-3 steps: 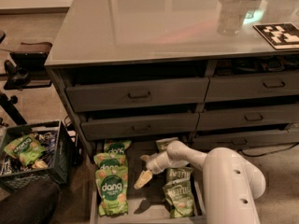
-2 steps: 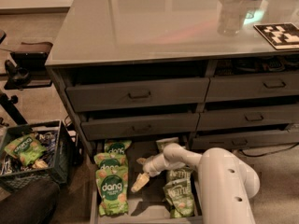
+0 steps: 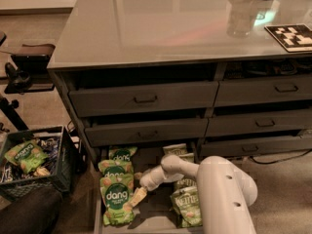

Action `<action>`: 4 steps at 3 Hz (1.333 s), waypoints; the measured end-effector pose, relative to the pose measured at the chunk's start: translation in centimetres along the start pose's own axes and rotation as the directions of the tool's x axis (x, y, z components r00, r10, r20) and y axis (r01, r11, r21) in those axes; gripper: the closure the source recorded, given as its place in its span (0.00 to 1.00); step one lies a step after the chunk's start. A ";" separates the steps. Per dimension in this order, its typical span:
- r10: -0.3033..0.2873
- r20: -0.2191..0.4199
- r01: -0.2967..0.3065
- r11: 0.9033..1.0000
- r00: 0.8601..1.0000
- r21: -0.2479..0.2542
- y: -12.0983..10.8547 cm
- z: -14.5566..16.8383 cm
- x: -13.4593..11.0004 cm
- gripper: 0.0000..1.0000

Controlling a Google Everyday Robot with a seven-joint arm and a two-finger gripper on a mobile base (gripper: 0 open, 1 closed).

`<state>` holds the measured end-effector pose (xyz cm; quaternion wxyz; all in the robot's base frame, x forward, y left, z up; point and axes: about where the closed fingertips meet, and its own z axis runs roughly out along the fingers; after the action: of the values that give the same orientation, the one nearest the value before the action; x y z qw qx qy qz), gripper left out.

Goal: Pick green rice chip bag from bottom drawer and place on counter

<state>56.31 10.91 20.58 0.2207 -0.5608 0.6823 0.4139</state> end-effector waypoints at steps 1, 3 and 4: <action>-0.006 0.012 0.006 1.000 1.000 -0.016 0.4 1.1 -0.3 0.08; -0.023 0.049 0.025 0.999 0.999 -0.046 2.3 2.9 -2.0 0.32; -0.024 0.055 0.027 0.998 0.998 -0.054 2.8 3.4 -2.3 0.55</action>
Offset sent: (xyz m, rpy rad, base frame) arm -0.0065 0.0216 0.0034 0.0509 -0.0035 0.0122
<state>53.74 15.10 21.33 0.2292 -0.5639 0.6571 0.4446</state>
